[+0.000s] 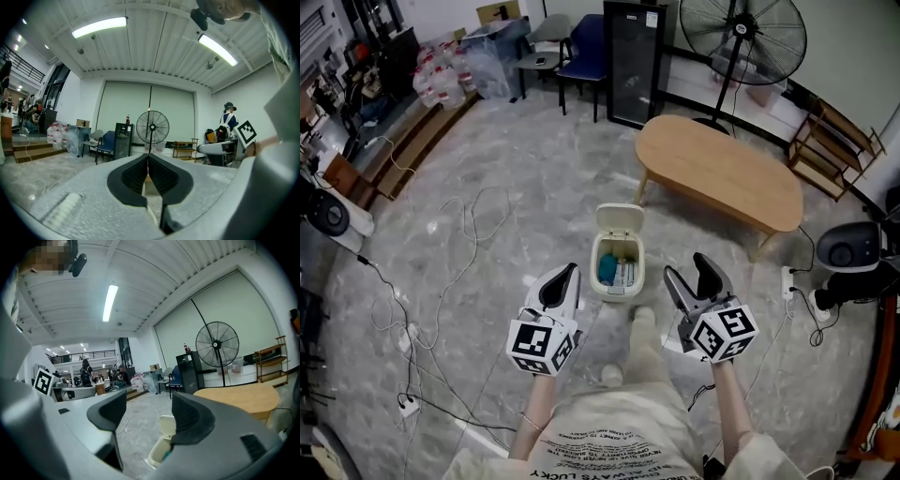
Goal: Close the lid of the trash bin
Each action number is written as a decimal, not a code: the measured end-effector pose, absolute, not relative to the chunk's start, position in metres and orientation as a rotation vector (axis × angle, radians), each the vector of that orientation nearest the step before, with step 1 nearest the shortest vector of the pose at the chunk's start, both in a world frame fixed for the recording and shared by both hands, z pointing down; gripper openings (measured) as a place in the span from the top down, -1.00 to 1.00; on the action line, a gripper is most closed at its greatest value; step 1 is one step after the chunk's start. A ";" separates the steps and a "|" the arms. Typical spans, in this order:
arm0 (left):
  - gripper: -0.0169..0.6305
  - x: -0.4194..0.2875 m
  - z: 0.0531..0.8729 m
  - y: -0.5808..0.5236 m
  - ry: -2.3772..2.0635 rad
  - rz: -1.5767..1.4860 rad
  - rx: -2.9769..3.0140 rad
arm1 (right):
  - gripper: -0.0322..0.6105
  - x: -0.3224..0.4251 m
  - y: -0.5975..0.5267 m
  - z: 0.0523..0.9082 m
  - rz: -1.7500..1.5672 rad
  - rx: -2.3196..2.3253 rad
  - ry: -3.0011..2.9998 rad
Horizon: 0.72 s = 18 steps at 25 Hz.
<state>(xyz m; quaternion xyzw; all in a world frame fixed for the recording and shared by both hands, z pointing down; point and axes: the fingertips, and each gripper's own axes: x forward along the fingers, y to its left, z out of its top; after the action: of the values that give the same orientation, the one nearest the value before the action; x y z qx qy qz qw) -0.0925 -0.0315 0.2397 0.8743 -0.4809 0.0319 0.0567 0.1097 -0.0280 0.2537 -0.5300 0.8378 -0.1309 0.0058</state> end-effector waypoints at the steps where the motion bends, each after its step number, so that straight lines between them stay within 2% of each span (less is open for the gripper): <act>1: 0.88 -0.092 0.242 -0.037 -1.463 0.103 2.643 | -0.01 0.110 -0.035 0.256 -0.419 -1.655 2.629; 18: 0.88 -0.068 0.287 -0.179 -1.556 0.153 2.431 | -0.01 0.111 -0.216 0.311 -0.510 -1.436 2.945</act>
<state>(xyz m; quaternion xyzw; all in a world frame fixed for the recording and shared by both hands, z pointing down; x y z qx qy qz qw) -0.0685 -0.1794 0.2874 0.8346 -0.5340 0.0524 0.1252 0.1110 -0.2164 0.3108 -0.4314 0.8848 -0.1533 -0.0871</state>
